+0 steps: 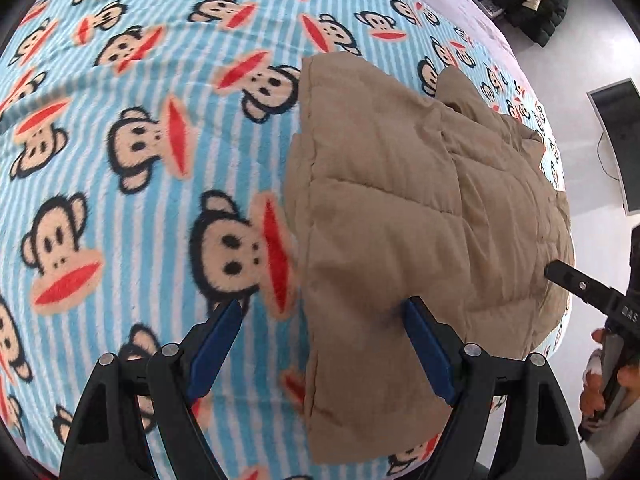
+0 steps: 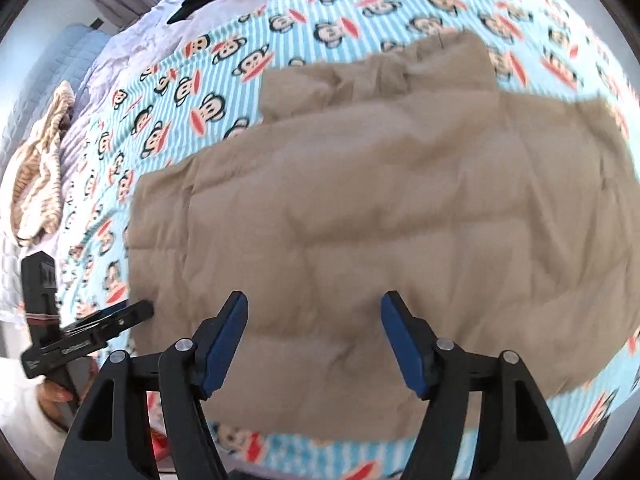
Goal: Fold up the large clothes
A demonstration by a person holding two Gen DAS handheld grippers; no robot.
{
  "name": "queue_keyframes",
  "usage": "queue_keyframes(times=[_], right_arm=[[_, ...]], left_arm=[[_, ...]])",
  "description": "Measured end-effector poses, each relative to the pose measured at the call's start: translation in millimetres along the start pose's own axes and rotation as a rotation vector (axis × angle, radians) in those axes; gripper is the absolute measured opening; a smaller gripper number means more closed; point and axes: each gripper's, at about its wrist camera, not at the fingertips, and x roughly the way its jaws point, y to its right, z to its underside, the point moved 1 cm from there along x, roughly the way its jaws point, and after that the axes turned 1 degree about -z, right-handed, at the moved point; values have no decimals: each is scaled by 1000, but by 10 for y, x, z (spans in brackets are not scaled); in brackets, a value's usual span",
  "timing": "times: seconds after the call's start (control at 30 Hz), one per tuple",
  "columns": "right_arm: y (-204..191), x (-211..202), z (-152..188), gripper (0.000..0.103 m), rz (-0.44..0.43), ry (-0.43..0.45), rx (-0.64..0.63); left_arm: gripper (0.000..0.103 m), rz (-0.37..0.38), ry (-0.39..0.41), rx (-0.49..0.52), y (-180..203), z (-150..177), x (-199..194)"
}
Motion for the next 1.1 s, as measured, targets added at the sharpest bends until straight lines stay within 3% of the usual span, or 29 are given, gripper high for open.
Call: queue_keyframes(times=[0.17,0.33,0.4,0.47,0.5,0.67,0.73,0.77,0.8,0.9,0.93,1.0,1.1], right_arm=[[112,248,-88,71,-11,-36,18],[132,333,-49,69,-16,-35,18],[150,343,-46,69,-25,-36,17],[153,357,-25,69,-35,-38,21],[165,367,-28,69,-42,-39,25],[160,415,-31,70,-44,-44,28],[157,428,-40,71,-47,-45,33],[152,432,-43,71,-46,-46,35],[149,435,-52,71,-46,-49,35],[142,364,-84,62,-49,-60,27],[151,311,-103,34,-45,-49,23],[218,173,-162,5,-8,-5,11],[395,103,-278,5,51,53,2]], left_arm=[[83,47,-13,19,38,-156,219],[83,249,-73,6,25,-297,527],[85,297,-93,17,63,-333,616],[100,324,-112,49,164,-380,716],[102,328,-114,63,208,-392,747],[102,311,-139,95,363,-461,917],[87,305,-137,85,378,-488,894],[58,325,-139,94,395,-499,848],[39,355,-146,88,406,-508,813],[29,354,-131,103,496,-538,676],[28,350,-125,109,526,-542,642],[26,346,-113,110,580,-547,567],[23,348,-92,109,700,-551,413]])
